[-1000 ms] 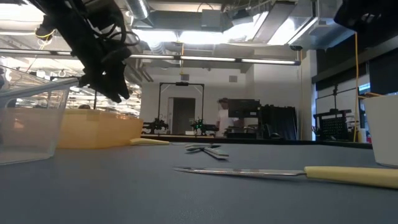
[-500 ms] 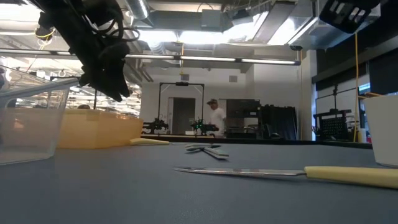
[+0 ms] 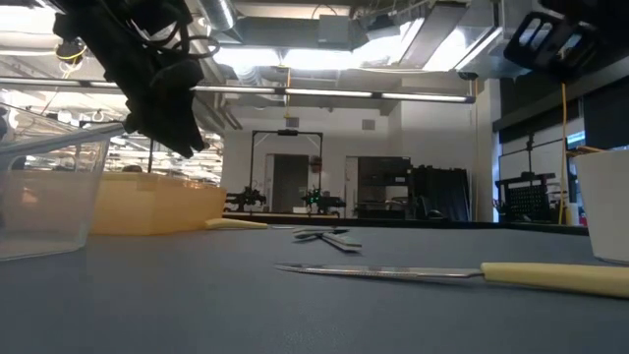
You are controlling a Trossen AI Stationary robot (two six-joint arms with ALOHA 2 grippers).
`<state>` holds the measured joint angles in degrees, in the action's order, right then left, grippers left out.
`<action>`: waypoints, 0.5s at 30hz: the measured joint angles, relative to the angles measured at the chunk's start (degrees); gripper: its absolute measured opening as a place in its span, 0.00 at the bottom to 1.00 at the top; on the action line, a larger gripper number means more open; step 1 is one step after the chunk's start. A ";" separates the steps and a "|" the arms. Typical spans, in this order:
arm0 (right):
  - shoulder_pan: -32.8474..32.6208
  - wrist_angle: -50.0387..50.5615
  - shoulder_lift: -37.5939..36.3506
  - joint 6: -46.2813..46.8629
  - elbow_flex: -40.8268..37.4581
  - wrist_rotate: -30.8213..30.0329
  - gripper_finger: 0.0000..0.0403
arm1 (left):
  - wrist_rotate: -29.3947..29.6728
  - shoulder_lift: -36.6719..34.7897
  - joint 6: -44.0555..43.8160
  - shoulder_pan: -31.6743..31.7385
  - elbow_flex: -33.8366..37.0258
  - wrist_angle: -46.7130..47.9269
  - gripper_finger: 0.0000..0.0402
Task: Sort silverware by color (type)
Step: Put the yellow knife into the orange bin
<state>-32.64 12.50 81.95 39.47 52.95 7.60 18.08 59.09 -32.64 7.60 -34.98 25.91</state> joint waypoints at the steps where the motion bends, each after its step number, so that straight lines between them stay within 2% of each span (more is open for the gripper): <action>1: 0.01 0.02 0.44 0.70 0.00 0.00 0.23 | 0.45 0.00 0.00 -0.29 0.00 0.00 0.44; 4: 0.04 0.02 1.71 2.95 0.00 0.00 0.27 | 1.59 0.00 0.00 -1.06 0.00 0.00 0.44; 11: 0.04 -0.01 3.83 5.20 0.00 -2.35 0.45 | 2.83 0.02 0.00 -2.46 0.00 0.00 0.44; 15: -0.02 -0.09 6.13 5.23 0.00 -4.12 0.50 | 2.83 0.02 0.02 -3.12 0.02 0.00 0.44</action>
<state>-32.67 12.40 88.08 44.69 52.95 3.48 20.91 59.11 -32.62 4.48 -34.96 25.91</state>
